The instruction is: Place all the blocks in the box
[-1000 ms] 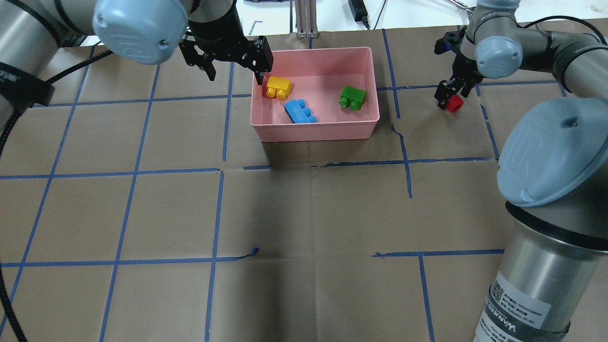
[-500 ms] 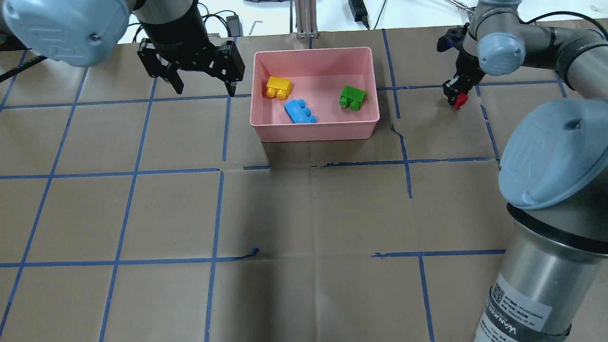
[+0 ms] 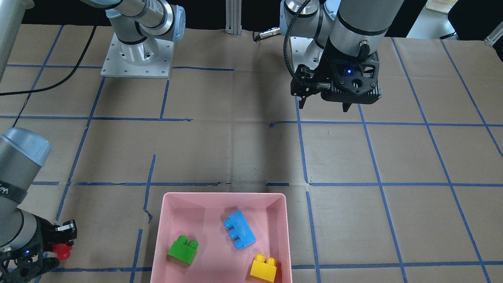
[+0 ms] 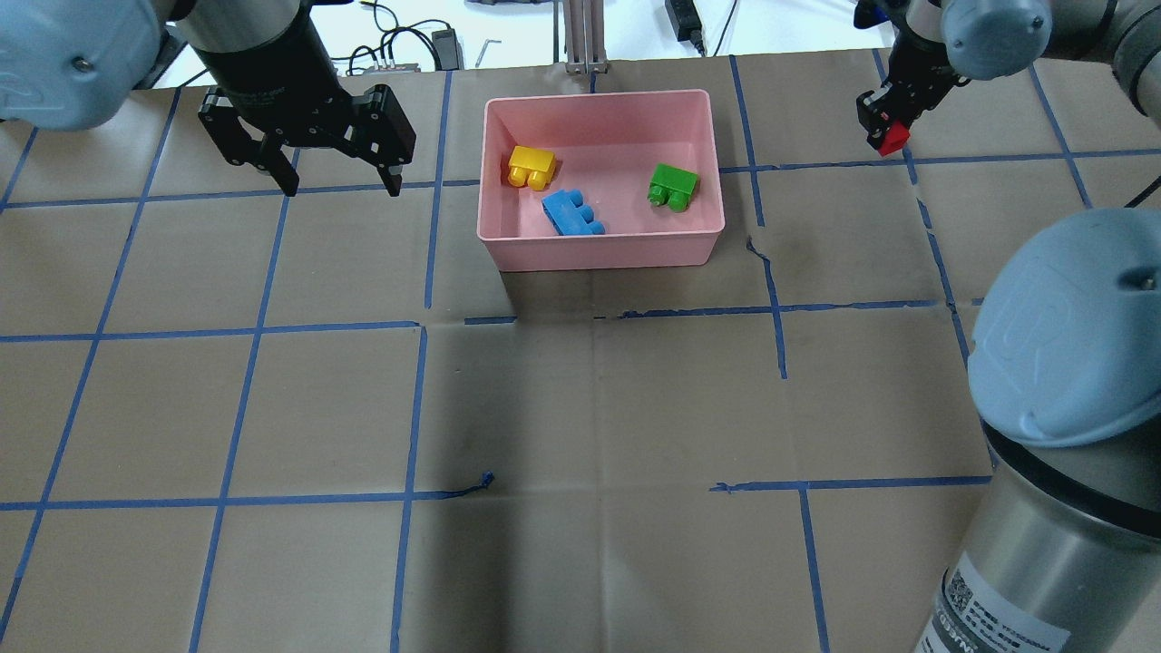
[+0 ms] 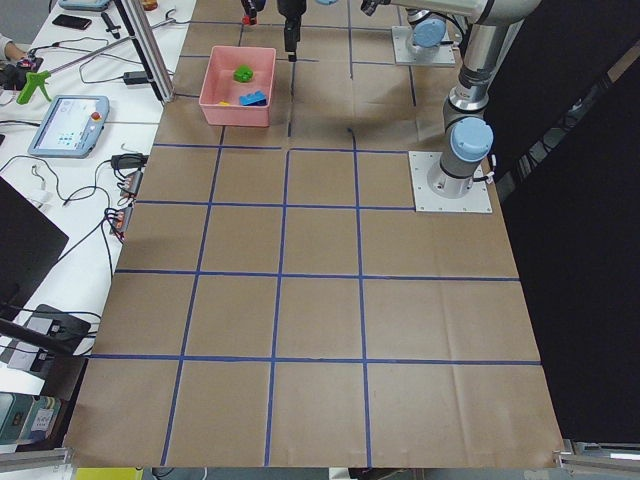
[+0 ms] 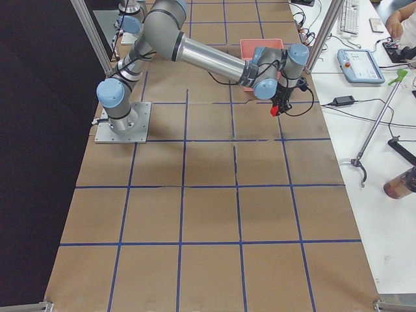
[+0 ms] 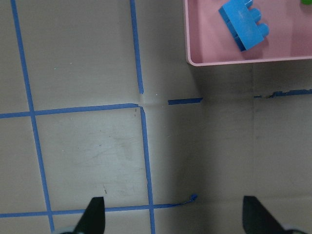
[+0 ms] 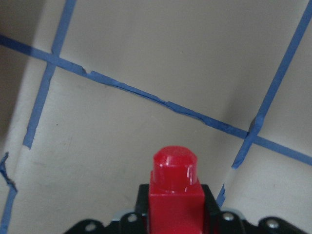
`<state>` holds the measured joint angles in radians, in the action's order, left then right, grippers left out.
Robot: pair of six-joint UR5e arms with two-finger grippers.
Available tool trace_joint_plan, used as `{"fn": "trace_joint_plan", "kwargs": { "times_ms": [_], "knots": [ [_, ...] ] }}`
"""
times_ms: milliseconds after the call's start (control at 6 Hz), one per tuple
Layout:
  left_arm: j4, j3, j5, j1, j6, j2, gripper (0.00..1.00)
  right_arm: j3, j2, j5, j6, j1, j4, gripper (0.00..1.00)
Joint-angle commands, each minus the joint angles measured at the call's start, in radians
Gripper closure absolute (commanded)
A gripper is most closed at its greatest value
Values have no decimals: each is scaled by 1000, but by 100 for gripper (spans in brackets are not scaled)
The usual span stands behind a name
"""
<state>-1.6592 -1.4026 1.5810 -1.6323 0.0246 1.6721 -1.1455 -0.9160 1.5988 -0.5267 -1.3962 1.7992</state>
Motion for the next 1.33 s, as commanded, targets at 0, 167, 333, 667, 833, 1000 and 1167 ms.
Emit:
{"fn": "trace_joint_plan", "kwargs": {
  "times_ms": [0, 167, 333, 667, 833, 1000, 1167],
  "knots": [
    [1, 1, -4, 9, 3, -5, 0, 137, 3, -33, 251, -123, -137, 88],
    [1, -2, -4, 8, 0, -3, 0, 162, 12, -34, 410, -217, -135, 88],
    [-2, -4, -4, 8, 0, -3, 0, 203, 46, -37, 563, -306, -133, 88],
    [-2, -4, -4, 5, 5, -3, 0, 224, 141, -65, 681, -388, -113, 88],
    [-1, -4, -3, 5, 6, -2, 0, 222, 184, -109, 682, -388, -100, 83],
    [-2, -4, -1, 5, 8, -2, 0, 221, 184, -134, 682, -388, -98, 17],
    [-2, -6, -1, 0, 8, 0, 0, 220, 172, -132, 682, -385, -101, 1]
  ]
}}
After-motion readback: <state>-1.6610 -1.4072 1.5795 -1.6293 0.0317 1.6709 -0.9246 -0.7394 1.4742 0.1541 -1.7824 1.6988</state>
